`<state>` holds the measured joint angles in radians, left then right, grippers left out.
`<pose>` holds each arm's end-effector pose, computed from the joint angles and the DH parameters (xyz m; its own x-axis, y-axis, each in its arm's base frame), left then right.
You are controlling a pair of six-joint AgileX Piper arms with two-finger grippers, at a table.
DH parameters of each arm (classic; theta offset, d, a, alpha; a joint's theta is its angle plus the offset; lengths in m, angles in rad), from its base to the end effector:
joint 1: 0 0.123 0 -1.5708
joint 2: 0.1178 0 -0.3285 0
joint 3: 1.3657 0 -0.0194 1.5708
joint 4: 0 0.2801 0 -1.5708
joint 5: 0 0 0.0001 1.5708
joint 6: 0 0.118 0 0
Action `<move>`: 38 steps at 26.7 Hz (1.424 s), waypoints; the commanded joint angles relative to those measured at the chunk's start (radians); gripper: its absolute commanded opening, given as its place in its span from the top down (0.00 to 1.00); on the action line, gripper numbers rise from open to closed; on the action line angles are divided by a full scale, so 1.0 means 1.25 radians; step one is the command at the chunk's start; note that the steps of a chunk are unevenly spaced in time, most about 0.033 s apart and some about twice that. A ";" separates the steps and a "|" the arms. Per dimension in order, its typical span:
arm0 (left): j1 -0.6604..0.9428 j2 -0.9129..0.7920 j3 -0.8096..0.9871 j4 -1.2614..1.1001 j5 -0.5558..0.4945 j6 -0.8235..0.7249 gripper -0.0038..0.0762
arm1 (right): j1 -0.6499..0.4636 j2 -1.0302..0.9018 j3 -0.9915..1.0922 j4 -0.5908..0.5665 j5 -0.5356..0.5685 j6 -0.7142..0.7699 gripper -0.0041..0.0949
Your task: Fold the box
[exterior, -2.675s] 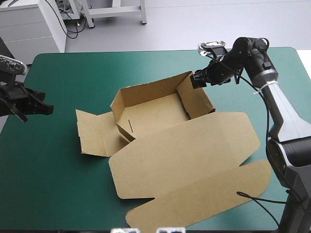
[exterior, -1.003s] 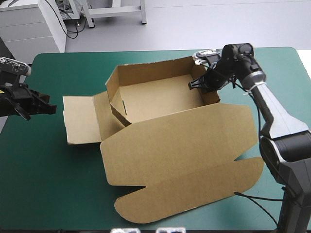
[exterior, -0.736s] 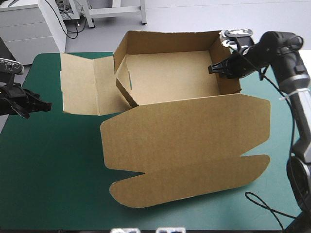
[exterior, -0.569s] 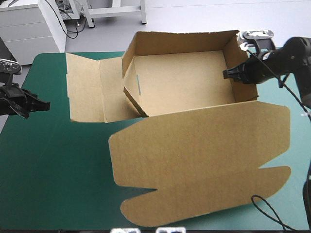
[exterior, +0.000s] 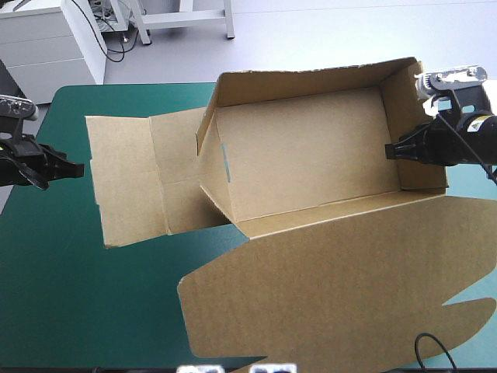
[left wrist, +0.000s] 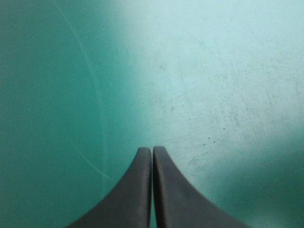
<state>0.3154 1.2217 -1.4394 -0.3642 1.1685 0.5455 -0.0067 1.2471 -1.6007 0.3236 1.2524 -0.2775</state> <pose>0.2597 0.0440 0.4624 -0.6847 0.1612 -0.7108 0.1954 0.9801 0.0340 0.2568 0.0339 0.5012 -0.6682 -0.1595 -0.7267 -0.3248 0.9413 0.0920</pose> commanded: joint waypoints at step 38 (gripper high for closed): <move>-0.198 -0.002 0.332 -1.043 0.101 0.473 0.96 | -0.006 -0.028 -0.018 -0.014 -0.057 0.020 0.98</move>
<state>0.0849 1.2472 -0.9826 -1.5705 1.1956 1.1389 -0.0067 1.2424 -1.5996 0.2754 1.2496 -0.2685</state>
